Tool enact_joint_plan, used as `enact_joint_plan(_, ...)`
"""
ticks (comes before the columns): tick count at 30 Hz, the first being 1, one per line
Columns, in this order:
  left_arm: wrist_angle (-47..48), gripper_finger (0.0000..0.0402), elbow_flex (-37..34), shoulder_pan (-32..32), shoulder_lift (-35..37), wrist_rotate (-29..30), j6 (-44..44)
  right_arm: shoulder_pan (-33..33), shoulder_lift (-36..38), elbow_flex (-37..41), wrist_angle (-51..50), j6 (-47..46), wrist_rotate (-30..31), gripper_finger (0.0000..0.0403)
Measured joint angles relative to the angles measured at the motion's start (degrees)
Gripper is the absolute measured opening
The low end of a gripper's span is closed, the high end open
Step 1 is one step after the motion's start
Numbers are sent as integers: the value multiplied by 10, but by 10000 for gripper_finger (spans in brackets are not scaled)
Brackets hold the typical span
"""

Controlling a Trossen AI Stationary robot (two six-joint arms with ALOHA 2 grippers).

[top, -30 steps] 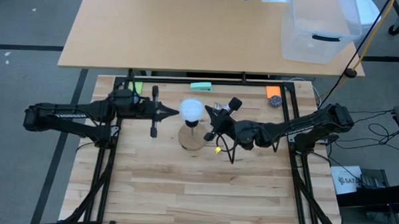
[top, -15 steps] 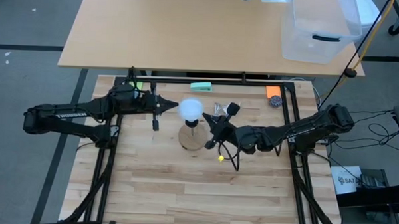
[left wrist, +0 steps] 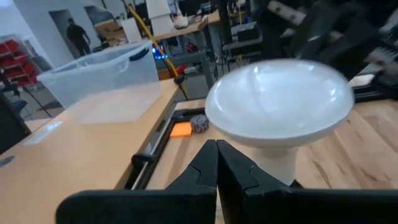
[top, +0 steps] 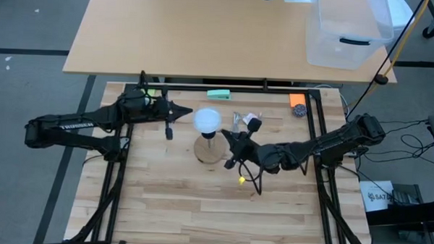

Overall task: Screw lightbulb
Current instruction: Insert the lightbulb into the lamp socket

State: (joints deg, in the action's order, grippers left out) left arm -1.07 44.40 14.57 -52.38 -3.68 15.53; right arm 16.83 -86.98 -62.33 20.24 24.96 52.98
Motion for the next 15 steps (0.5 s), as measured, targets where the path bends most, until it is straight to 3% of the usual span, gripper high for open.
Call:
enact_joint_plan(4, 4, 0, 0, -8, 21, -10, 0, -10, 0, 0, -4, -1, 26, 0)
enact_joint_plan(11, 7, 0, 0, -28, 40, -98, -13, -43, 0, 0, 14, -3, 24, 0)
enact_joint_plan(15, 11, 0, 0, -47, 25, -94, -15, -64, 0, 0, 26, -7, 13, 0)
